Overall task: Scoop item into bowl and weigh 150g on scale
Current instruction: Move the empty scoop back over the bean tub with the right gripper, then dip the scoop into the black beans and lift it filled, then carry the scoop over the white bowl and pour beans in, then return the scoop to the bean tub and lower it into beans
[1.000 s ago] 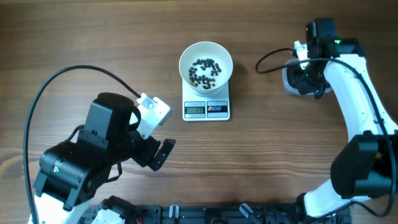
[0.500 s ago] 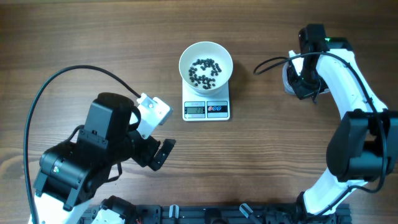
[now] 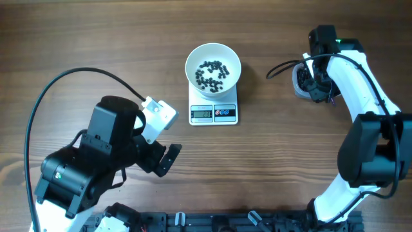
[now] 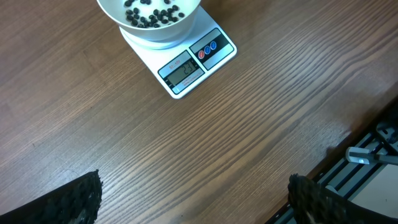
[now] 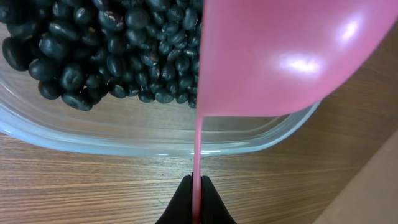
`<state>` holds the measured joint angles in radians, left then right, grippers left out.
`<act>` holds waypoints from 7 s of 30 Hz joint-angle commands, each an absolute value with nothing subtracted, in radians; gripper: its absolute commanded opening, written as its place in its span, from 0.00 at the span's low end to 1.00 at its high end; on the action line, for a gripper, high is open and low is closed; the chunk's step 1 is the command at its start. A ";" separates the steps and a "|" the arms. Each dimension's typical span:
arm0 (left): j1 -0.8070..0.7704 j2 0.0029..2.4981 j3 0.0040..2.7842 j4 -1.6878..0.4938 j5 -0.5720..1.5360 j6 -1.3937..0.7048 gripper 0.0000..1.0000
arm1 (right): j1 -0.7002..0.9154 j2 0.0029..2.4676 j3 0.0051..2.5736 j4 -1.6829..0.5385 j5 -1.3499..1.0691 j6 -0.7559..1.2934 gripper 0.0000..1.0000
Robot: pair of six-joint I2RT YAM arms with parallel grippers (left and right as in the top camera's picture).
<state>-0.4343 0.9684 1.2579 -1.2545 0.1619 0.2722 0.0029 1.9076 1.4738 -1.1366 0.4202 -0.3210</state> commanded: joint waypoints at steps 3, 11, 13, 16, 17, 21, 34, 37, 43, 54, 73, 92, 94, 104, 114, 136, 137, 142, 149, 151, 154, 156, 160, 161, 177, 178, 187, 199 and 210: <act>-0.427 0.963 1.270 -1.254 0.160 0.284 1.00 | -0.004 1.925 1.464 -1.156 0.485 -0.336 0.04; -0.427 0.963 1.270 -1.254 0.160 0.284 1.00 | -0.059 1.925 1.464 -1.164 0.493 -0.312 0.04; -0.427 0.963 1.270 -1.254 0.160 0.284 1.00 | -0.067 1.925 1.464 -1.164 0.430 -0.315 0.04; -0.427 0.963 1.270 -1.253 0.160 0.284 1.00 | -0.065 1.925 1.464 -1.161 0.350 -0.342 0.04; -0.427 0.963 1.270 -1.254 0.160 0.284 1.00 | -0.065 1.925 1.464 -1.160 0.341 -0.341 0.04; -0.427 0.963 1.270 -1.253 0.160 0.284 1.00 | -0.065 1.925 1.464 -1.153 0.323 -0.341 0.04; -0.427 0.963 1.270 -1.253 0.160 0.284 1.00 | -0.057 1.925 1.464 -1.165 0.173 -0.366 0.04; -0.427 0.963 1.270 -1.254 0.160 0.284 1.00 | -0.051 1.925 1.464 -1.171 0.125 -0.369 0.04; -0.427 0.963 1.270 -1.254 0.160 0.284 1.00 | -0.051 1.925 1.464 -1.192 0.037 -0.386 0.04; -0.427 0.963 1.270 -1.253 0.160 0.284 1.00 | -0.076 1.925 1.464 -1.214 -0.071 -0.386 0.04; -0.427 0.963 1.270 -1.254 0.160 0.284 1.00 | -0.251 1.925 1.464 -1.221 -0.405 -0.357 0.04; -0.427 0.963 1.270 -1.254 0.160 0.284 1.00 | -0.442 1.925 1.464 -1.309 -0.720 -0.476 0.04; -0.427 0.963 1.270 -1.254 0.160 0.284 1.00 | -0.436 1.924 1.465 -1.324 -0.765 -0.486 0.05; -0.427 0.963 1.270 -1.254 0.160 0.284 1.00 | -0.304 1.841 1.482 -1.295 -1.044 -0.510 0.05; -0.427 0.963 1.270 -1.254 0.160 0.284 1.00 | -0.024 1.797 1.515 -1.075 -0.934 -0.310 0.05; -0.427 0.963 1.270 -1.254 0.160 0.284 1.00 | 0.422 1.797 1.515 -0.971 0.012 -0.290 0.04; -0.427 0.963 1.270 -1.253 0.160 0.284 1.00 | 0.430 1.797 1.515 -0.968 0.036 -0.293 0.04; -0.427 0.963 1.270 -1.253 0.160 0.284 1.00 | 0.475 1.797 1.515 -0.958 0.105 -0.339 0.04; -0.427 0.963 1.270 -1.253 0.160 0.284 1.00 | 0.499 1.797 1.515 -0.937 0.132 -0.340 0.04; -0.427 0.963 1.270 -1.253 0.160 0.284 1.00 | 0.500 1.797 1.515 -0.936 0.165 -0.340 0.04; -0.427 0.963 1.270 -1.254 0.160 0.284 1.00 | 0.501 1.797 1.515 -0.933 0.202 -0.340 0.04; -0.427 0.963 1.270 -1.253 0.160 0.284 1.00 | 0.502 1.797 1.515 -0.933 0.202 -0.340 0.04; -0.427 0.963 1.270 -1.254 0.160 0.284 1.00 | 0.506 1.797 1.515 -0.930 0.202 -0.340 0.04; -0.427 0.963 1.270 -1.253 0.160 0.284 1.00 | 0.507 1.797 1.515 -0.929 0.202 -0.340 0.04; -0.427 0.963 1.270 -1.253 0.160 0.284 1.00 | 0.508 1.771 1.520 -0.905 0.202 -0.340 0.04; -0.427 0.963 1.270 -1.253 0.160 0.284 1.00 | 0.508 1.762 1.520 -0.905 0.202 -0.340 0.04; -0.427 0.963 1.270 -1.253 0.160 0.284 1.00 | 0.437 1.672 1.520 -0.997 0.202 -0.318 0.04; -0.427 0.963 1.270 -1.253 0.160 0.284 1.00 | 0.047 1.628 1.517 -1.232 0.184 -0.252 0.04; -0.427 0.963 1.270 -1.253 0.160 0.284 1.00 | -0.116 1.715 1.476 -1.217 0.028 -0.262 0.04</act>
